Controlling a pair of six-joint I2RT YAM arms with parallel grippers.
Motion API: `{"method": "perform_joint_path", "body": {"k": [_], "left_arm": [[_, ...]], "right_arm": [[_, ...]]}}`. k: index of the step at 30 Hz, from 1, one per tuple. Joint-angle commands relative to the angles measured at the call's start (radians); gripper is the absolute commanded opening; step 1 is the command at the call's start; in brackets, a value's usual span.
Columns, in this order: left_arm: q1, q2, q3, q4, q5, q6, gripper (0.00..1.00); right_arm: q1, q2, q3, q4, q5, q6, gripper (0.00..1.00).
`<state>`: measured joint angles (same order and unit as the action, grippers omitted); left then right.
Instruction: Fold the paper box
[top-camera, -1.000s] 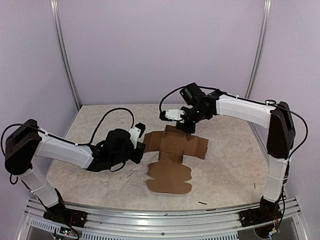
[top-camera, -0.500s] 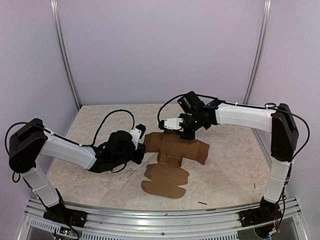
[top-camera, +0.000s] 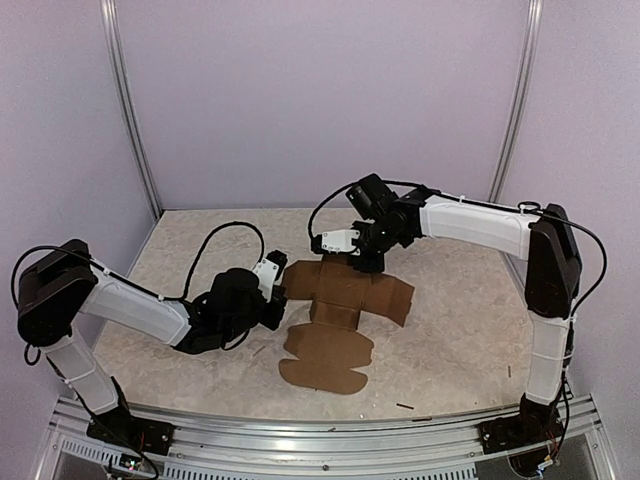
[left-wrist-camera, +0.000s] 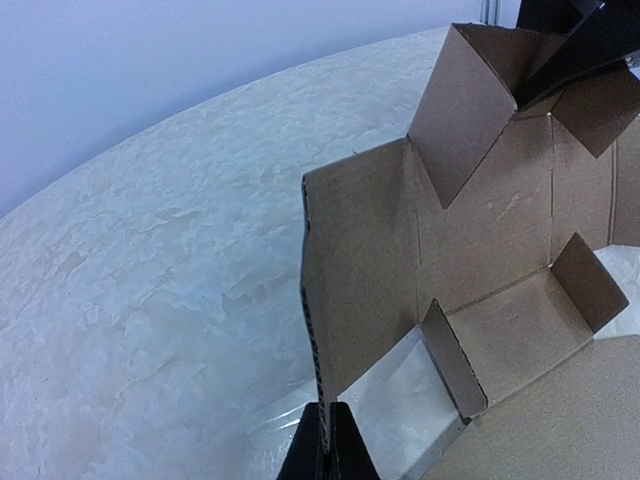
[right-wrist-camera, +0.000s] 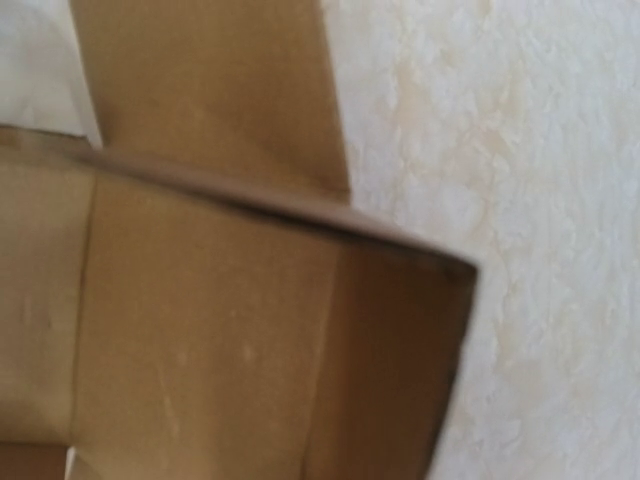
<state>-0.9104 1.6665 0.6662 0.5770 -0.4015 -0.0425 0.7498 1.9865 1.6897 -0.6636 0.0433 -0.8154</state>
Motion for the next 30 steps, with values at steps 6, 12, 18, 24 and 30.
{"method": "perform_joint_path", "body": {"k": [6,12,18,24,30], "left_arm": [[-0.016,0.041,0.051,-0.027,0.067,-0.020,0.08],[-0.068,-0.055,0.010,-0.103,0.111,-0.041,0.35],[-0.087,-0.377,-0.143,-0.179,0.085,-0.113,0.51],[0.129,-0.411,-0.212,-0.190,0.155,-0.301,0.56],[0.273,-0.114,-0.107,-0.070,0.359,-0.333,0.52]], "right_arm": [[0.021,-0.083,-0.160,0.172,0.112,0.029,0.00],[0.057,-0.134,-0.335,0.379,0.258,-0.068,0.00],[0.069,-0.191,-0.450,0.547,0.301,-0.117,0.00],[0.100,-0.215,-0.546,0.711,0.343,-0.178,0.00],[0.114,-0.227,-0.621,0.873,0.373,-0.236,0.00]]}}
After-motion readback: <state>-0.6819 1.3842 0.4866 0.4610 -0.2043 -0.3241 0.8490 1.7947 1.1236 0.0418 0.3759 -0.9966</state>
